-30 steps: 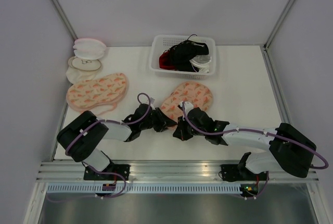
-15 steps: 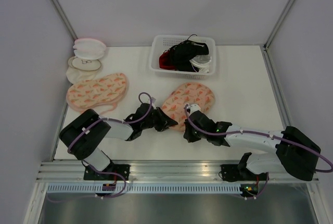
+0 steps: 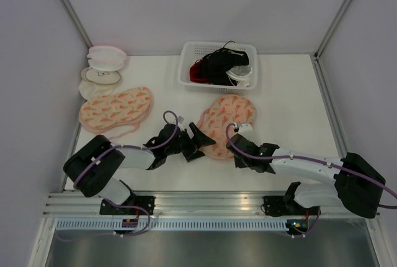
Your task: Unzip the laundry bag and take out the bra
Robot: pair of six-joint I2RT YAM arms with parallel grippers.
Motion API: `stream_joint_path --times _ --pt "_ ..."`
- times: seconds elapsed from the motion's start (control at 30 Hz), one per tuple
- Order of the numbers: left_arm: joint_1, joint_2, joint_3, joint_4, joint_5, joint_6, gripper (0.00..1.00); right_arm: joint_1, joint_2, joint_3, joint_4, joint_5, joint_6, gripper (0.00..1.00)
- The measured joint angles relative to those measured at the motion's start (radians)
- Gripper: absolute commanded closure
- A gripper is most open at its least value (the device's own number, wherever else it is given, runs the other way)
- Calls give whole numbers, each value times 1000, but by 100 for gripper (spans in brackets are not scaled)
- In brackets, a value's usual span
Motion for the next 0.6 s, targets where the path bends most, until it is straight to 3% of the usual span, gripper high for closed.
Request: stream_joint_path --times 0.2,0.23,0.27,0.3,0.37,0.6 --pt "0 -236 -62 -117 -26 26 0 -24 -66 66 -208 203 104 100" --pt "0 -281 -69 -141 -32 32 0 -28 -73 90 -255 246 126 92" --pt "0 -332 -76 -170 -45 42 0 -33 -76 114 -298 283 146 48" --pt "0 -374 -81 -196 -55 50 0 -37 -76 141 -343 317 172 29" --pt "0 -444 -91 -242 -73 66 0 -44 -79 190 -415 376 192 2" --pt "0 -601 -119 -380 -114 112 0 -42 -74 261 -499 404 182 2"
